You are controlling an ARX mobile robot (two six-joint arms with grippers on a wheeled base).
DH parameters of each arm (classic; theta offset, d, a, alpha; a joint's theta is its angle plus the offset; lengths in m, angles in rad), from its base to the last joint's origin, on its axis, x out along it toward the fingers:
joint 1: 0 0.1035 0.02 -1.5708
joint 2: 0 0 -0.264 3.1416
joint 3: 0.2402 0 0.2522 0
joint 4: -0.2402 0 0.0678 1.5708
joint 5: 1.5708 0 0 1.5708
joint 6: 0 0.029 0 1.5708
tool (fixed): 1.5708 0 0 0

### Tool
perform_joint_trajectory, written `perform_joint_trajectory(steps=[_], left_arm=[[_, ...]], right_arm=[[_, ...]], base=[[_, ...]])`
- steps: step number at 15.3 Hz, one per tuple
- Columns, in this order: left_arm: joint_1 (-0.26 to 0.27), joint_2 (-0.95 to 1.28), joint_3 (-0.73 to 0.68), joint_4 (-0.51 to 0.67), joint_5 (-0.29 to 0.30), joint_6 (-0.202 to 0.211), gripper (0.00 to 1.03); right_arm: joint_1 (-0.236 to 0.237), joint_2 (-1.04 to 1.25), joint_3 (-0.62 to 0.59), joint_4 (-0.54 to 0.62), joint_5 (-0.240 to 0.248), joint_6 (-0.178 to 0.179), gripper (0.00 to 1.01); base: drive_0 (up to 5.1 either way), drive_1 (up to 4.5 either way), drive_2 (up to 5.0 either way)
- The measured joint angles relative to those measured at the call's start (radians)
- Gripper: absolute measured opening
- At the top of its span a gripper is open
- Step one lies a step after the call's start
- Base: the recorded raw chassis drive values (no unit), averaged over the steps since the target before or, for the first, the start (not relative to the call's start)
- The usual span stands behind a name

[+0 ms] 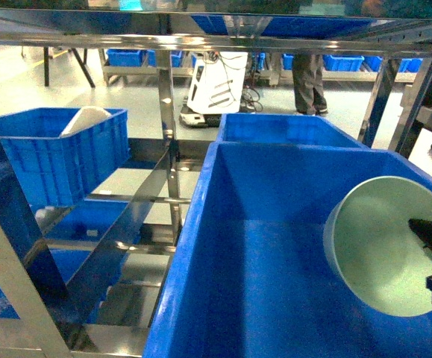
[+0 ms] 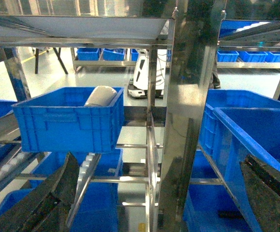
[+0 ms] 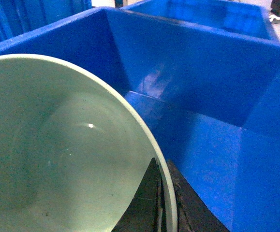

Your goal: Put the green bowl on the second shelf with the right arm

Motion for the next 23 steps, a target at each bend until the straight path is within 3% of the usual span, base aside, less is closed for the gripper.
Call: perform_joint_trajectory(steps=[3, 7, 10, 14, 15, 18, 21, 23], left_arm=[[0.000, 0.000, 0.000, 0.000, 0.000, 0.000, 0.98], [0.000, 0.000, 0.000, 0.000, 0.000, 0.000, 0.98], [0.000, 0.000, 0.000, 0.000, 0.000, 0.000, 0.98], [0.000, 0.000, 0.000, 0.000, 0.000, 0.000, 0.98], [0.000, 0.000, 0.000, 0.000, 0.000, 0.000, 0.98], [0.000, 0.000, 0.000, 0.000, 0.000, 0.000, 0.98], [0.000, 0.000, 0.000, 0.000, 0.000, 0.000, 0.98], [0.000, 0.000, 0.000, 0.000, 0.000, 0.000, 0.98]], right_arm=[[0.023, 0.144, 0.163, -0.016, -0.011, -0.035, 0.02], [0.054, 0.255, 0.343, -0.122, -0.041, -0.066, 0.02], [0.060, 0.301, 0.426, -0.176, -0.046, -0.109, 0.02], [0.079, 0.309, 0.434, -0.188, -0.056, -0.121, 0.05], [0.082, 0.309, 0.432, -0.189, -0.056, -0.121, 0.16], [0.086, 0.309, 0.397, -0.174, -0.044, -0.120, 0.62], [0.093, 0.275, 0.347, -0.097, 0.034, -0.092, 1.00], [0.106, 0.196, 0.267, -0.023, 0.086, -0.075, 0.98]], base=[[0.0, 0.00, 0.0], [0.0, 0.00, 0.0], [0.0, 0.00, 0.0], [0.0, 0.00, 0.0], [0.0, 0.00, 0.0], [0.0, 0.00, 0.0], [0.0, 0.00, 0.0], [0.0, 0.00, 0.0]])
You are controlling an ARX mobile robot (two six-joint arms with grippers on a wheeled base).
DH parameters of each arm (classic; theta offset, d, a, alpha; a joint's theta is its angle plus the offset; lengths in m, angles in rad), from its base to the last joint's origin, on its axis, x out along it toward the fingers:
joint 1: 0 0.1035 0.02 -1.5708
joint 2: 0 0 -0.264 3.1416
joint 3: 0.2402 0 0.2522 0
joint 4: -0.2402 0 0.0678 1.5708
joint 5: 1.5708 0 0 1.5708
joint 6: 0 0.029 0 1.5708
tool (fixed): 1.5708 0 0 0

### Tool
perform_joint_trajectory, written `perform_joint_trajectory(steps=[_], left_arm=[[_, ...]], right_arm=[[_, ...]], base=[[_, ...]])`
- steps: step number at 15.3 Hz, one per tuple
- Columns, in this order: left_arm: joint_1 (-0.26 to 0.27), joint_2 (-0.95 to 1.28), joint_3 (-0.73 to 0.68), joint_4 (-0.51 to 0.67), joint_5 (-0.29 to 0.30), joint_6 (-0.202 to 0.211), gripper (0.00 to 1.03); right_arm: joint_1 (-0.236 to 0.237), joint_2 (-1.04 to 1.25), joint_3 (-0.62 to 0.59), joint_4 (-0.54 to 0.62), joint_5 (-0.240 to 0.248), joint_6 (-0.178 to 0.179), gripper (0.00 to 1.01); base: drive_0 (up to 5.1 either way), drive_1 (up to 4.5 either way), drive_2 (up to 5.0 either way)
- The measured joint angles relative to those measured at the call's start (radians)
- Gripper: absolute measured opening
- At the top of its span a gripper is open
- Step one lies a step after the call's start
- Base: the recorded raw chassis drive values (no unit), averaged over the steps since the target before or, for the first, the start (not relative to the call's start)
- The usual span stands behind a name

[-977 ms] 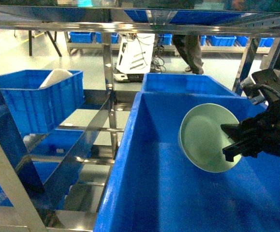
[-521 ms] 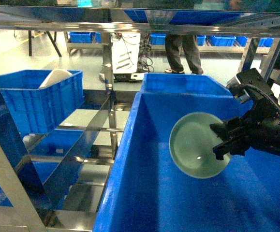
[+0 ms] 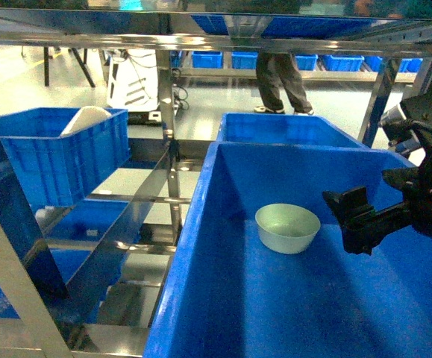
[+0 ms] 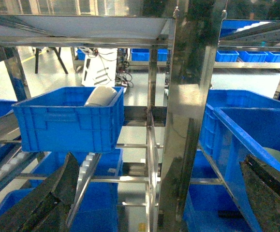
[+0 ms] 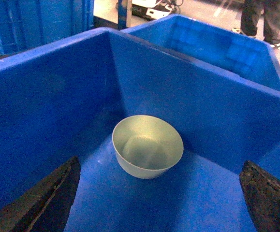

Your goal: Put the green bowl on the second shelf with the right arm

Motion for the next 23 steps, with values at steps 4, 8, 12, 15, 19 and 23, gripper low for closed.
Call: perform_joint_trajectory(steps=[4, 8, 12, 15, 19, 23], left_arm=[[0.000, 0.000, 0.000, 0.000, 0.000, 0.000, 0.98], [0.000, 0.000, 0.000, 0.000, 0.000, 0.000, 0.98], [0.000, 0.000, 0.000, 0.000, 0.000, 0.000, 0.98], [0.000, 0.000, 0.000, 0.000, 0.000, 0.000, 0.98], [0.000, 0.000, 0.000, 0.000, 0.000, 0.000, 0.98], [0.000, 0.000, 0.000, 0.000, -0.001, 0.000, 0.98]], right_arm=[[0.021, -0.213, -0.234, 0.101, 0.061, 0.003, 0.98], [0.012, -0.593, -0.476, -0.021, 0.105, 0.000, 0.98], [-0.061, -1.177, -0.557, -0.468, 0.108, 0.065, 0.98], [-0.179, -1.732, -0.543, -0.974, 0.014, 0.148, 0.98], [-0.273, -1.840, -0.575, -1.017, -0.042, 0.163, 0.95], [-0.141, -1.906, -0.633, -0.932, 0.223, 0.166, 0.59]], base=[[0.0, 0.00, 0.0], [0.0, 0.00, 0.0], [0.0, 0.00, 0.0], [0.0, 0.00, 0.0], [0.0, 0.00, 0.0], [0.0, 0.00, 0.0]])
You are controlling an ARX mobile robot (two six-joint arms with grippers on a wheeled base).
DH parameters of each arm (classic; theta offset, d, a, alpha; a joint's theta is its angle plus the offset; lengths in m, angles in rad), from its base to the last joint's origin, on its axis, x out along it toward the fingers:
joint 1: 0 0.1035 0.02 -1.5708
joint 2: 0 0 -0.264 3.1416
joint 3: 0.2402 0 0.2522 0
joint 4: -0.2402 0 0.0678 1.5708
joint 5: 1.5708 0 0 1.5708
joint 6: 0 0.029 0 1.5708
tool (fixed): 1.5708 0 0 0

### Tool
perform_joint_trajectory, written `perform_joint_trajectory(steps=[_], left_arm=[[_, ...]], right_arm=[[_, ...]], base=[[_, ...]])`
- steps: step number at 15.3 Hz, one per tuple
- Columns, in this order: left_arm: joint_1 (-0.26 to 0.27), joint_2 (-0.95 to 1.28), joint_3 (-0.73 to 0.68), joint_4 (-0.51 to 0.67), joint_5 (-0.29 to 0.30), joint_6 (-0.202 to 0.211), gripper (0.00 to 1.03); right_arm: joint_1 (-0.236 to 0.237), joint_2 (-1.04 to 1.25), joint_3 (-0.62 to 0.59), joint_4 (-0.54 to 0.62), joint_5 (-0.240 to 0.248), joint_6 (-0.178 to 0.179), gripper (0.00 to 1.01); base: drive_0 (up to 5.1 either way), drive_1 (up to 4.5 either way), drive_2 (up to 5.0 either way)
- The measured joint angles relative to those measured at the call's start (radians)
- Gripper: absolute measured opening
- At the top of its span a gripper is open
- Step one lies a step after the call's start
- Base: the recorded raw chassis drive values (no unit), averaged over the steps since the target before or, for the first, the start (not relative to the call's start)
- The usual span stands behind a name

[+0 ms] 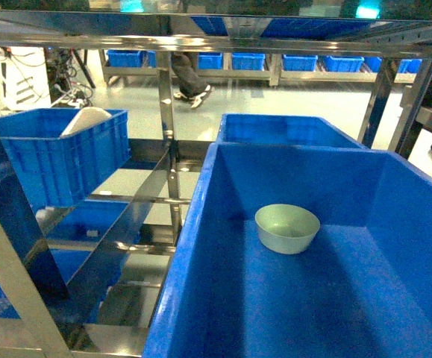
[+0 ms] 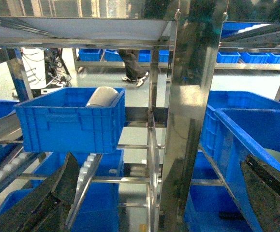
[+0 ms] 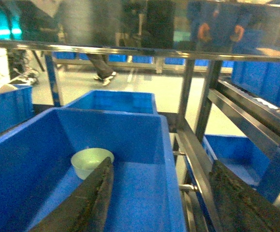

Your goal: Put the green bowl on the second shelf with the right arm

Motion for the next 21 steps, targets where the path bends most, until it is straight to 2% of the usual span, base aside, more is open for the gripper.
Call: perform_joint_trajectory(steps=[1, 4, 5, 6, 12, 13, 20, 21], left_arm=[[0.000, 0.000, 0.000, -0.001, 0.002, 0.000, 0.98], [0.000, 0.000, 0.000, -0.001, 0.001, 0.000, 0.98], [0.000, 0.000, 0.000, 0.000, 0.001, 0.000, 0.98], [0.000, 0.000, 0.000, -0.001, 0.000, 0.000, 0.98], [0.000, 0.000, 0.000, -0.001, 0.001, 0.000, 0.98], [0.000, 0.000, 0.000, 0.000, 0.001, 0.000, 0.98], [0.000, 0.000, 0.000, 0.000, 0.001, 0.000, 0.98], [0.000, 0.000, 0.000, -0.001, 0.001, 0.000, 0.98]], right_arm=[[-0.006, 0.000, -0.007, 0.000, 0.001, 0.000, 0.51], [-0.004, -0.015, -0.018, 0.003, 0.002, 0.000, 0.15], [-0.004, -0.031, -0.033, 0.013, 0.003, 0.000, 0.05], [-0.004, -0.050, -0.054, -0.004, -0.002, 0.003, 0.02], [-0.004, -0.051, -0.054, 0.005, 0.002, 0.002, 0.02], [-0.004, -0.051, -0.054, 0.005, 0.002, 0.002, 0.11], [-0.004, -0.051, -0.054, 0.005, 0.002, 0.003, 1.00], [-0.004, -0.051, -0.054, 0.005, 0.002, 0.003, 0.97]], base=[[0.0, 0.00, 0.0], [0.0, 0.00, 0.0], [0.0, 0.00, 0.0], [0.0, 0.00, 0.0], [0.0, 0.00, 0.0], [0.0, 0.00, 0.0], [0.0, 0.00, 0.0], [0.0, 0.00, 0.0]])
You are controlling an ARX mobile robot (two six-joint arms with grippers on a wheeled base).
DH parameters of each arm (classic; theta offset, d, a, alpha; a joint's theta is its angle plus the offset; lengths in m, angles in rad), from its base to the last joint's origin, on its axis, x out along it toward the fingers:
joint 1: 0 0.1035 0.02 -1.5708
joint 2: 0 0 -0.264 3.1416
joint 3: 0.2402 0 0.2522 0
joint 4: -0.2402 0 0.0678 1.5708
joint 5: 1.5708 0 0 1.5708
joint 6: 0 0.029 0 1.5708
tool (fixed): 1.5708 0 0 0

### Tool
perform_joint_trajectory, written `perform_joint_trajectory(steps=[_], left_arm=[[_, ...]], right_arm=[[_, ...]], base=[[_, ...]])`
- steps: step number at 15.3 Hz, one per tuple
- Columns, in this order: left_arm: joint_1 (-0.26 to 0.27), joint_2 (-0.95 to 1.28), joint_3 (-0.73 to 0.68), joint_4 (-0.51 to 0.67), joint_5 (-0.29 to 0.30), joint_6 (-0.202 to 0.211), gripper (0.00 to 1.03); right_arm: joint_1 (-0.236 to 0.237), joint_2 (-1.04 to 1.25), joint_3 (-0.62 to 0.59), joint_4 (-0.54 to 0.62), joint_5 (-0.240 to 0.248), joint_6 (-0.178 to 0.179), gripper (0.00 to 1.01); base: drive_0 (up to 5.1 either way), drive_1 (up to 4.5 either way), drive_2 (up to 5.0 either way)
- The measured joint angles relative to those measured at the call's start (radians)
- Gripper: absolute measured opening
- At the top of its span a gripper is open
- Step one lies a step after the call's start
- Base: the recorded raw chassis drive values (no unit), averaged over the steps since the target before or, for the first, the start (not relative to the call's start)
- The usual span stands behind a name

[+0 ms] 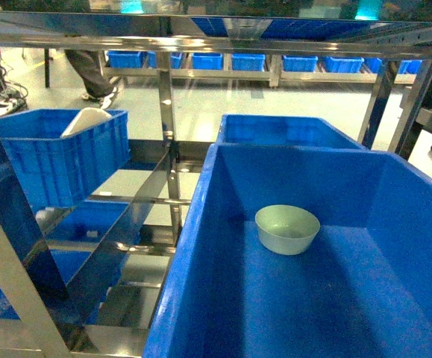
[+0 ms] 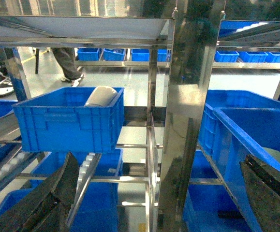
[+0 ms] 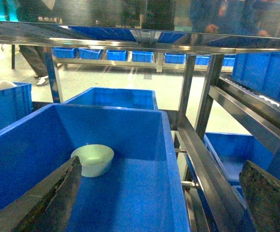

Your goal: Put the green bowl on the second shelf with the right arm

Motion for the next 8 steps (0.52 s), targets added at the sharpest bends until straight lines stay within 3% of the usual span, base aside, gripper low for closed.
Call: perform_joint_trajectory(steps=[8], left_arm=[[0.000, 0.000, 0.000, 0.000, 0.000, 0.000, 0.98]], right_arm=[[0.000, 0.000, 0.000, 0.000, 0.000, 0.000, 0.98]], base=[[0.0, 0.00, 0.0]])
